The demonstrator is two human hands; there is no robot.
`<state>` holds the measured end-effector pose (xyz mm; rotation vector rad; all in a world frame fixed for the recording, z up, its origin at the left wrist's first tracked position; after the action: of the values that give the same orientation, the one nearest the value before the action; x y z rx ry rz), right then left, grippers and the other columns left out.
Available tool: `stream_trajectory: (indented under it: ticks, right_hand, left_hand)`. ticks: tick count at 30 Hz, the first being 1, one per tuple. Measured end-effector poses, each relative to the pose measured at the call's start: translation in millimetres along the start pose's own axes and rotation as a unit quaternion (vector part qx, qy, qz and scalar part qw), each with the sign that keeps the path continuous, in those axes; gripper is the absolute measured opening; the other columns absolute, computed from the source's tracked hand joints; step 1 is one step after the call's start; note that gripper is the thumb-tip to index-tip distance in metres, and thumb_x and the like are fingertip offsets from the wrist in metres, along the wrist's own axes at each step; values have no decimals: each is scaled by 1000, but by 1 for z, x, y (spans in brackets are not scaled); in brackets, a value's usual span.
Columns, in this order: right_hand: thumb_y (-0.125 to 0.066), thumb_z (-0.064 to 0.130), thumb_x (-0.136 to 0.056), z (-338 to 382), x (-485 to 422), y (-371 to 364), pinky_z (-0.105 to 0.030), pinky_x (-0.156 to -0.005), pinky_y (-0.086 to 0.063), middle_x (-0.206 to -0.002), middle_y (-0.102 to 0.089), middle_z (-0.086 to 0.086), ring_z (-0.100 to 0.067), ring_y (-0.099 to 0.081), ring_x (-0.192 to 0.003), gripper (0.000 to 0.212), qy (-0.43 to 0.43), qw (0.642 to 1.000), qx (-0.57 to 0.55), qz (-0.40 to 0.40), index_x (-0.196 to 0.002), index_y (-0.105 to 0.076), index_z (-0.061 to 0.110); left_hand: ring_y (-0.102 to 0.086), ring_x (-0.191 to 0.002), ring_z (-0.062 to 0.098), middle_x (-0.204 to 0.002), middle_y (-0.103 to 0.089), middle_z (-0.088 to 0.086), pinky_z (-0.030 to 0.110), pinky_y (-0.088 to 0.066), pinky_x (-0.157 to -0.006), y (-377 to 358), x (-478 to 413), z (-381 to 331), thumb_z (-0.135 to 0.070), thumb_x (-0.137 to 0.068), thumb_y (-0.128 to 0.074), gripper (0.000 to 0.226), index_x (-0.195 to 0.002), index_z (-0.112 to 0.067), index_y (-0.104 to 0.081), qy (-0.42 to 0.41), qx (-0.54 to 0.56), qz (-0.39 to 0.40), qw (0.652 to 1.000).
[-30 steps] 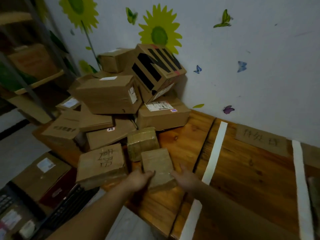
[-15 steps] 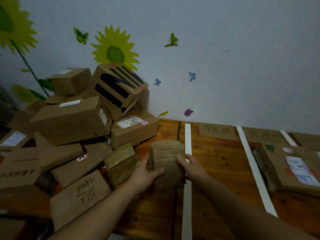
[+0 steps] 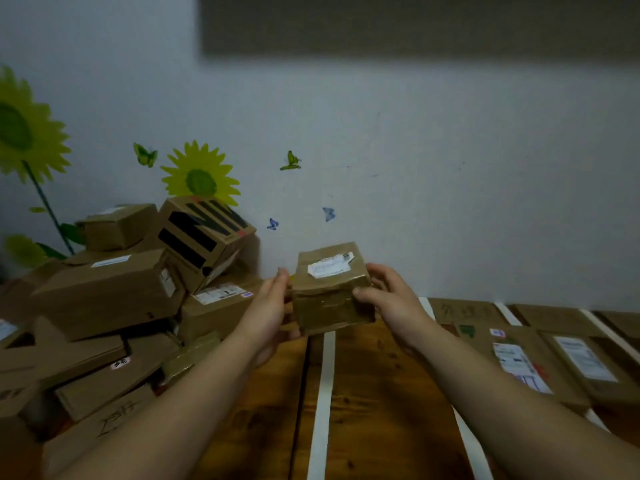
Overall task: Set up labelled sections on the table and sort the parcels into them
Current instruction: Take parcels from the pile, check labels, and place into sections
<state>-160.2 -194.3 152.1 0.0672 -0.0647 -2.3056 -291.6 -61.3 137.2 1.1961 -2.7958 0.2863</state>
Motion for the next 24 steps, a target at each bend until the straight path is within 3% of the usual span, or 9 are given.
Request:
stream_trajectory:
  ticks: [3,6,11,15,20,24]
  right_hand:
    - [-66,16,-87,20,6,6,-12,-65,-49,-115,-54,12,2,-54,-97,49,46,999,19,-5,-130,-43,24]
    - [-66,12,-87,40,13,9,-10,-64,-50,-119,-56,6,-2,-57,-101,46,72,997,-9,-12,-125,-43,23]
    - [-66,-10,-78,67,24,7,-21,-68,-55,-130,-54,-2,-17,-53,-120,58,125,992,-14,-25,-116,-42,25]
    - [-64,-19,-74,83,31,-3,-27,-71,-59,-128,-50,1,-18,-48,-126,68,155,987,-22,-40,-121,-37,22]
    - [-64,-17,-76,86,47,-7,-17,-63,-55,-136,-46,-1,-15,-50,-123,66,157,986,-10,-58,-123,-37,21]
    - [-67,-9,-80,70,65,1,-10,-62,-50,-140,-42,0,9,-57,-89,63,128,987,41,-91,-124,-36,24]
  left_hand:
    - [-64,-91,22,-106,-63,4,30,-49,-54,-8,9,-16,-34,-96,-47,16,-110,-27,-50,-31,15,9,999]
    - [-64,-100,22,-112,-64,3,39,-55,-72,-11,11,-32,-19,-93,-54,29,-120,-28,-49,-63,46,31,996]
    - [-62,-110,21,-127,-60,-2,45,-55,-83,-7,13,-60,6,-86,-54,51,-122,-30,-52,-158,69,71,982]
    - [-64,-107,13,-121,-62,-6,34,-54,-75,-5,17,-79,20,-81,-47,57,-114,-27,-54,-226,86,88,966]
    - [-65,-101,7,-119,-59,-12,25,-56,-67,-11,26,-83,4,-85,-59,46,-118,-25,-48,-240,51,89,965]
    - [-65,-82,5,-97,-56,-16,21,-56,-62,-34,28,-68,-1,-83,-65,53,-118,-27,-35,-213,-16,87,973]
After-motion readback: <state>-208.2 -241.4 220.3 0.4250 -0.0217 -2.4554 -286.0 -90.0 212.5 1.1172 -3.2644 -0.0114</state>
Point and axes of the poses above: each hand's wrist, its own x-axis away from the middle knuckle, its own y-axis out of the back of the hand, z = x × y, the point moved 4 cm from there along -x, towards the middle knuckle
